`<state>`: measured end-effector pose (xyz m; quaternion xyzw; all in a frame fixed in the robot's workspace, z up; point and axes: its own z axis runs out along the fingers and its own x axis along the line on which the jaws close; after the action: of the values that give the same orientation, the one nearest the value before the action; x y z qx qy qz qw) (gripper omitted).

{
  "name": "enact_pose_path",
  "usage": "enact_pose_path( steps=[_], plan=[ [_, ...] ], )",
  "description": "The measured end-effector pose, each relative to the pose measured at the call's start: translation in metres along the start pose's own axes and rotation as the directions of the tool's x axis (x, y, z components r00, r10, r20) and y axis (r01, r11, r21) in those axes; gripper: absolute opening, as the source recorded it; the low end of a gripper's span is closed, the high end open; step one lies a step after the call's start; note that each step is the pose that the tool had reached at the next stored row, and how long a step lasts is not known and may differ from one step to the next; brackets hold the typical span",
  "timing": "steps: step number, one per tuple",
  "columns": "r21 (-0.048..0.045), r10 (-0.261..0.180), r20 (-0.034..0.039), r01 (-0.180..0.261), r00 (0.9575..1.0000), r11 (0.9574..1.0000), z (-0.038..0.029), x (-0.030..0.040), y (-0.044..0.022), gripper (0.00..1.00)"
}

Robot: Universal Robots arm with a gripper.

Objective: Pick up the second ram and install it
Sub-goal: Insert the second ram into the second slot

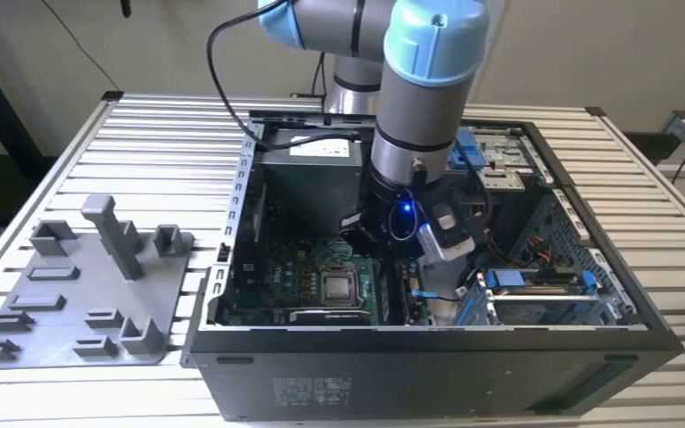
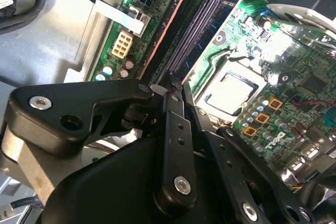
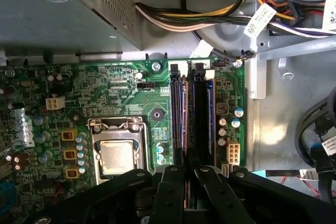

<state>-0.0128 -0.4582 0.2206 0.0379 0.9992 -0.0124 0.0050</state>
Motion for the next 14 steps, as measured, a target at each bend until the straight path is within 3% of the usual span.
enact_pose_path(
  steps=[14],
  plan=[
    [-0.0002, 0.000, 0.0000, 0.000, 1.0000, 1.0000, 0.0014, 0.0005, 0.0004, 0.14]
  ],
)
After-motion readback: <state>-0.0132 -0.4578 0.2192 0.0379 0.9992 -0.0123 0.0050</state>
